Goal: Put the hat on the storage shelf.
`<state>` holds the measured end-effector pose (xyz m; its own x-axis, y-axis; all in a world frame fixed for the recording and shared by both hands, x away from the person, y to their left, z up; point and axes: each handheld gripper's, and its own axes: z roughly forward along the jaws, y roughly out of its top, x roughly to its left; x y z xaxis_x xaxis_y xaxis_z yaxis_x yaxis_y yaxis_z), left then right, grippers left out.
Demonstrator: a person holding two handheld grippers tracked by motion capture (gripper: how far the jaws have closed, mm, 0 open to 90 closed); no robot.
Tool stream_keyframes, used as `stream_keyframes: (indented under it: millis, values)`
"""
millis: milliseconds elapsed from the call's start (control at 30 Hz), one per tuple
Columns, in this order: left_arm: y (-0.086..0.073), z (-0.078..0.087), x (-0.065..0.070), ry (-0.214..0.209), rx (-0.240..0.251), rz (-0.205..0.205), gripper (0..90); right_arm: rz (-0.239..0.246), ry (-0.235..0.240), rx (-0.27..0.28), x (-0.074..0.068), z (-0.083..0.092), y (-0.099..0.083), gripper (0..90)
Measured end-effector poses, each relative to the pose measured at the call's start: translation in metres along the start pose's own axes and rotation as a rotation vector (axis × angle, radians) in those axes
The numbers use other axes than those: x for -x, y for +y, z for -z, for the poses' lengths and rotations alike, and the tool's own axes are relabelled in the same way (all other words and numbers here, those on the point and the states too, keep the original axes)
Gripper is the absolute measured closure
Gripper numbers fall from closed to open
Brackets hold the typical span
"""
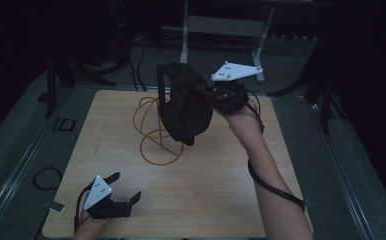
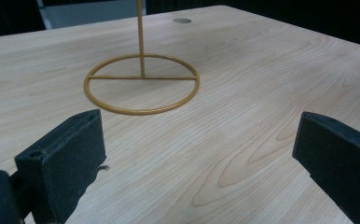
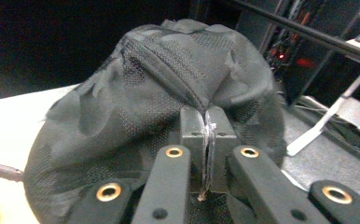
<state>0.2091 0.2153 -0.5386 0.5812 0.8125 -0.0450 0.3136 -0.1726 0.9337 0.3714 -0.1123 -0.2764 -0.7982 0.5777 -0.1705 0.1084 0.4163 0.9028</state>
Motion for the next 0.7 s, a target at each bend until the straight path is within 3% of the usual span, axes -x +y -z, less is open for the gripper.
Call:
stream_keyframes:
  millis: [700]
  values:
    - [-0.004,-0.004,-0.001,-0.005,-0.024,0.011,3.0,-0.021,0.079,-0.113,-0.018,-0.058,-0.005,88.1]
